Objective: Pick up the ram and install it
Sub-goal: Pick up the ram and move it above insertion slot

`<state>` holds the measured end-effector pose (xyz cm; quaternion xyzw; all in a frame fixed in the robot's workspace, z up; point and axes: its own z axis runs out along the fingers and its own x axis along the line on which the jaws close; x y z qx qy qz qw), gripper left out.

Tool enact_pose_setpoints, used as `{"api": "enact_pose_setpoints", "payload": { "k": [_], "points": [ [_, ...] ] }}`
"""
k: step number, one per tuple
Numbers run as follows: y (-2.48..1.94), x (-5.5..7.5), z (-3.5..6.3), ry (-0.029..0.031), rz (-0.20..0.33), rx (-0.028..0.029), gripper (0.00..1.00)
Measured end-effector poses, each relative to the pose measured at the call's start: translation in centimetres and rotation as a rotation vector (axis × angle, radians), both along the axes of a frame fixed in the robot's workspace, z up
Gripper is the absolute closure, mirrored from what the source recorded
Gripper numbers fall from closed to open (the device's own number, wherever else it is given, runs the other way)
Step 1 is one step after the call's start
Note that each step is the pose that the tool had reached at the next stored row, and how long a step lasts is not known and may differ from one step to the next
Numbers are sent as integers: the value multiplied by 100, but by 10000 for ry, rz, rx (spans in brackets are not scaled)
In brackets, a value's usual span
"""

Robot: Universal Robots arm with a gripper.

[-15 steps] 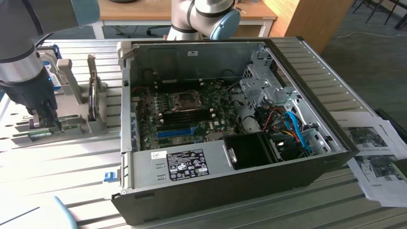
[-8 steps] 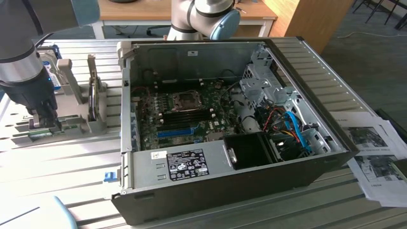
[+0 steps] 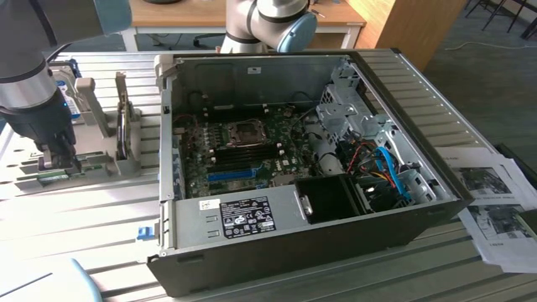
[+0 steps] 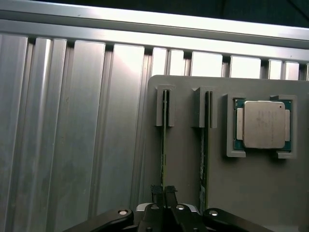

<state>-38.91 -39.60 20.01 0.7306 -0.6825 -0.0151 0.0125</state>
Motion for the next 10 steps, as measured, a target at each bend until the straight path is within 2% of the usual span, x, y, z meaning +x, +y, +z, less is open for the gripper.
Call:
{"api": "enact_pose_setpoints", "payload": {
  "k": [10],
  "points": [
    [0, 0, 0, -2, -166, 1, 89]
  ]
}}
